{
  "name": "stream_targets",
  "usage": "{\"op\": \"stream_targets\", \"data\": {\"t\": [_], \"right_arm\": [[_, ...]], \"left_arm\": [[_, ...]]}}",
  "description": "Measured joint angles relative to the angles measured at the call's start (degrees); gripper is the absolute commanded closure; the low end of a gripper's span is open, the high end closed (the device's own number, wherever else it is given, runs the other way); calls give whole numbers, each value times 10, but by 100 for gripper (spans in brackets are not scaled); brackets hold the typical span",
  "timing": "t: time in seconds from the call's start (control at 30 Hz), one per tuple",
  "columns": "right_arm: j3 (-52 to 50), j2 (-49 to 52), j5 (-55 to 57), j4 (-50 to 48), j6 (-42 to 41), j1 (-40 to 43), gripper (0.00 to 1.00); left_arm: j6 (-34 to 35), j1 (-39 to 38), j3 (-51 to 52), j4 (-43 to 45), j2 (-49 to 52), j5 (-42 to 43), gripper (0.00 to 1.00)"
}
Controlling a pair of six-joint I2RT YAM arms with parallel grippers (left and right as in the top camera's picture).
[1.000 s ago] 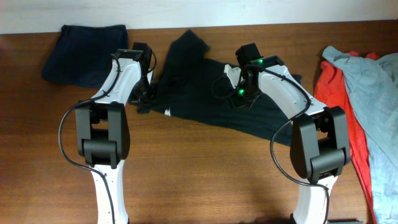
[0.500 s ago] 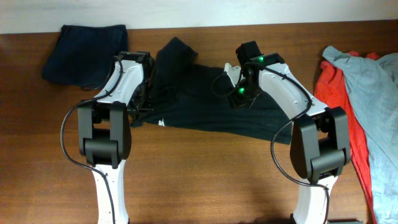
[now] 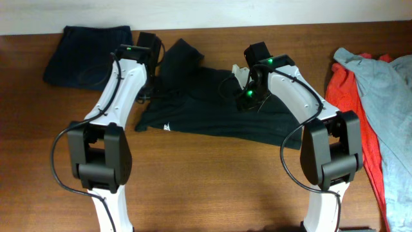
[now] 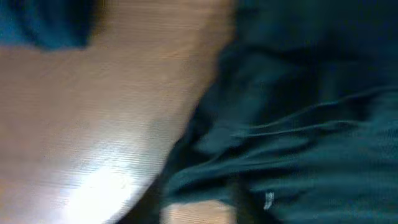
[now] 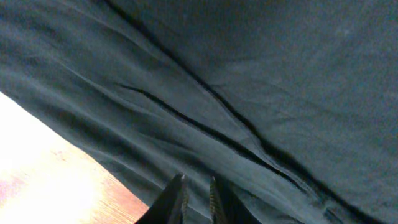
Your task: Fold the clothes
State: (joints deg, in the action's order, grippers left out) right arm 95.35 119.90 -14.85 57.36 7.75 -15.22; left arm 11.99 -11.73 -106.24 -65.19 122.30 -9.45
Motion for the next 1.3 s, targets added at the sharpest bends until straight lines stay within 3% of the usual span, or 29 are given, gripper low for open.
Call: {"op": "stream_targets", "data": {"t": [0.37,0.67,1.03,1.3], "right_arm": [[0,0,0,14,0,0,79],[0,0,56,33,-36,0,80],[-4,0,101,40,-80,0,80],[-22,0,115,27,-93,0,80]], "left_arm": [[-45,-52,0,47,0,63,100],[-58,-55,0,51,7,65,100],[-66,-55,2,55,87,80,99],[-68,-55,2,122,87,68,99]]}}
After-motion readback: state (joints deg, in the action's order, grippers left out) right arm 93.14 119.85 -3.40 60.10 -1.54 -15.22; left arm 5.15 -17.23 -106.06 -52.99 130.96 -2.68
